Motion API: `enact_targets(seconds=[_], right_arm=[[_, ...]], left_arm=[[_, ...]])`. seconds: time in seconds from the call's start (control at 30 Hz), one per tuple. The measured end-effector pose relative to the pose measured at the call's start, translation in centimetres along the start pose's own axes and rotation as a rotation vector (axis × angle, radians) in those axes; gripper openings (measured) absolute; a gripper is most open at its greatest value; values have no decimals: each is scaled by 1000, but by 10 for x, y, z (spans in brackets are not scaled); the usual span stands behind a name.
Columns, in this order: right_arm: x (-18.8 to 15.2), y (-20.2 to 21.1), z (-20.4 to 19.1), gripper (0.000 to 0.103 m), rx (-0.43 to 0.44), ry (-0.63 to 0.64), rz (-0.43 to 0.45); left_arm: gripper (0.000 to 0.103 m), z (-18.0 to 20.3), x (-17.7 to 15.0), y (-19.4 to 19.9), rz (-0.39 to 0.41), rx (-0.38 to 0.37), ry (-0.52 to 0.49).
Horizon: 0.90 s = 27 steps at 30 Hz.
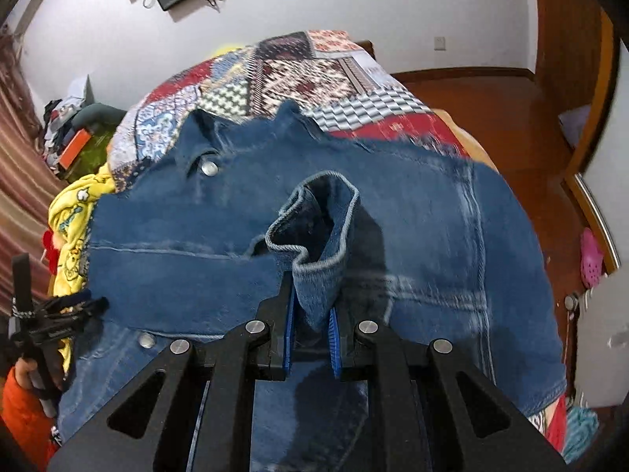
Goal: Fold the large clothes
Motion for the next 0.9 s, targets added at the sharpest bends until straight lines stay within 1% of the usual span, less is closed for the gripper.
enact_targets(seconds=[0.1,0.2,0.33,0.37,0.4,0.43,0.47,0.5,0.53,0.6,0.67,0.73,0.9], right_arm=[[-4,1,4,13,-14,3,-13],[-9,6,19,14,-75,17,-7],[-10,19,40,17,-107,-21,6],[-10,24,49,24,-112,-43,3],[-11,27,54,34,-116,-57,5],[-11,35,64,40,-123,-85,18],[-11,43,75,49,-133,-112,37],[-9,47,81,57,-139,-130,50],[-9,55,92,59,-149,-161,71],[-9,65,110,70,-158,-216,87],[-14,74,135,77,-159,-301,90],[-19,75,150,79,-148,-368,77],[-51,47,183,79,-87,-540,-43]], left_arm=[[86,-1,1,0,2,3,3],[87,-3,1,0,1,6,7],[87,-2,0,3,-6,14,15],[87,-1,0,5,-11,17,18],[87,0,0,6,-15,20,16],[87,3,1,9,-14,23,9],[87,6,2,14,-5,25,-1],[87,10,4,19,10,26,-11],[87,14,6,25,24,24,-19],[87,25,12,38,60,10,-34],[87,35,19,49,93,-9,-40],[87,48,28,62,128,-41,-43],[87,83,36,81,179,-105,-79]])
Point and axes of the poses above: each gripper's, at about its wrist camera, not at the fingertips, and y roughly against the way its jaws point, z to its right, x to its top, the point moved 5 cm from there along -y, roughly the way its jaws point, and after that the axes turned 11 degrees about -x, right-handed, at the moved point
